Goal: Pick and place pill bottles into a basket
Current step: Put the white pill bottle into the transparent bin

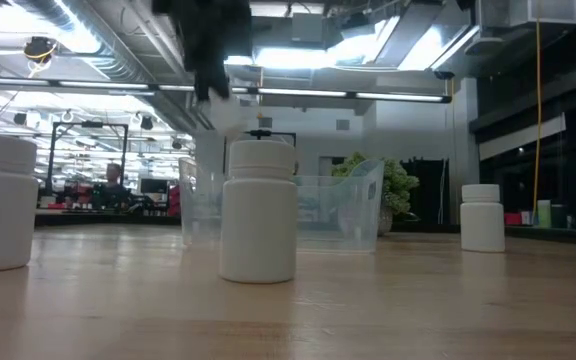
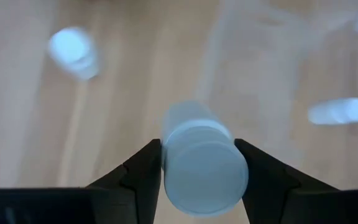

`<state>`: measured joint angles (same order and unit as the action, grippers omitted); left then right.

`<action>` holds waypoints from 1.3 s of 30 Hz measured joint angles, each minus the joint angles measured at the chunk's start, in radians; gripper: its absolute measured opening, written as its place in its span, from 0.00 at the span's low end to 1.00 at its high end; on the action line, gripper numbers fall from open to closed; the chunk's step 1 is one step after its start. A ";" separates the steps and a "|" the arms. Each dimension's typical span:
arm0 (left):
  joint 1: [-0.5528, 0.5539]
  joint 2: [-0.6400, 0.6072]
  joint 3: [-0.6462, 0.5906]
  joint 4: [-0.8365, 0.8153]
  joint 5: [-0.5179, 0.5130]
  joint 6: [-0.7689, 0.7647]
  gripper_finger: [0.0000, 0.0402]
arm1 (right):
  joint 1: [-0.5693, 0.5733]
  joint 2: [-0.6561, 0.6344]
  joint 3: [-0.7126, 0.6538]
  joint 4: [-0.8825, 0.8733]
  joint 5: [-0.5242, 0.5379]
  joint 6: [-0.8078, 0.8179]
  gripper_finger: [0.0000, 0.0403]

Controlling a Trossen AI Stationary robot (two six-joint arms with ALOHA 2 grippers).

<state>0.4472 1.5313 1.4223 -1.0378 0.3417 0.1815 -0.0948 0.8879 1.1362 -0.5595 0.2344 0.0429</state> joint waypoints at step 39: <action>-0.292 0.417 0.227 0.008 -0.139 0.084 0.42 | 0.001 0.003 0.000 0.125 -0.177 0.095 0.26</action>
<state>0.1557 1.9479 1.6488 -1.0295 0.2025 0.2654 -0.0937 0.8908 1.1362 -0.4348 0.0575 0.1375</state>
